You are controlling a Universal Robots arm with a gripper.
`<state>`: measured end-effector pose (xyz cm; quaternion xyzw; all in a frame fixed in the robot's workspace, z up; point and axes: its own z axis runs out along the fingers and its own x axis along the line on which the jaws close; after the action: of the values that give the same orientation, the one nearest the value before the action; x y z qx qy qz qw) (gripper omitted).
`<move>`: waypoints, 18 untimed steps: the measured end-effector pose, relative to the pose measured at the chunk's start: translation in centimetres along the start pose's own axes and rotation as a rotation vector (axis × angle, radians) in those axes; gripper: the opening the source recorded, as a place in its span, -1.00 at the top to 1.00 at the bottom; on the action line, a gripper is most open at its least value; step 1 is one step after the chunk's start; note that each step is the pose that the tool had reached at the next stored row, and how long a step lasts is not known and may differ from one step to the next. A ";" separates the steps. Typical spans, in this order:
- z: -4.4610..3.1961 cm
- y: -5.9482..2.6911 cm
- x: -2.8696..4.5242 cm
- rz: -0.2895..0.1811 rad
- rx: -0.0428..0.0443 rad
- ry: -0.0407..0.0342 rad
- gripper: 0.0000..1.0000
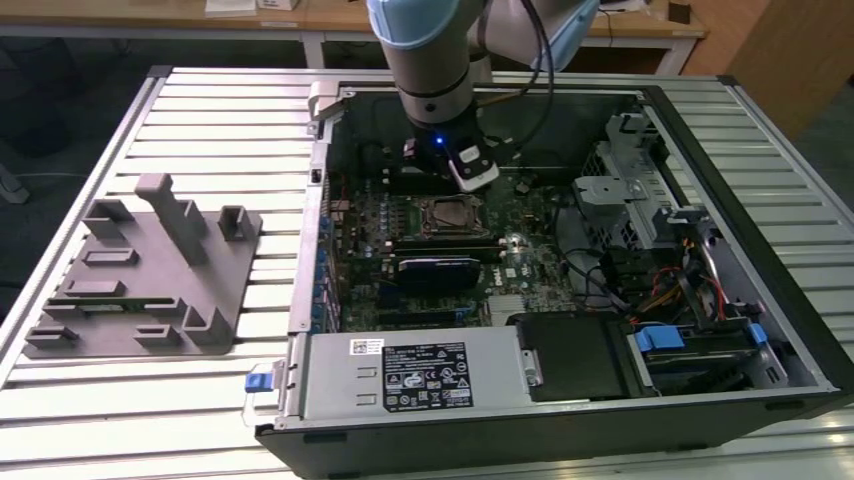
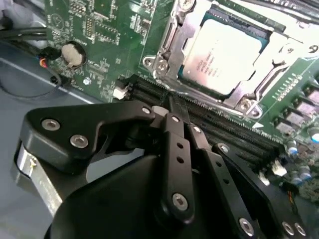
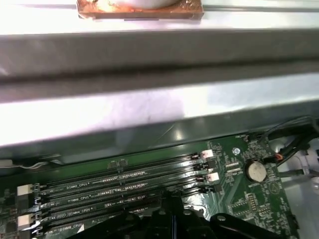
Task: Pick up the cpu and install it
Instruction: 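Install the first cpu locking lever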
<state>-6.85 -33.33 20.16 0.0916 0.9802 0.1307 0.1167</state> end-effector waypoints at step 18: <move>-1.32 0.48 -0.55 0.012 0.0404 0.0696 0.79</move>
<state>-6.59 -33.30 21.65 0.0951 0.9856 0.1147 0.0799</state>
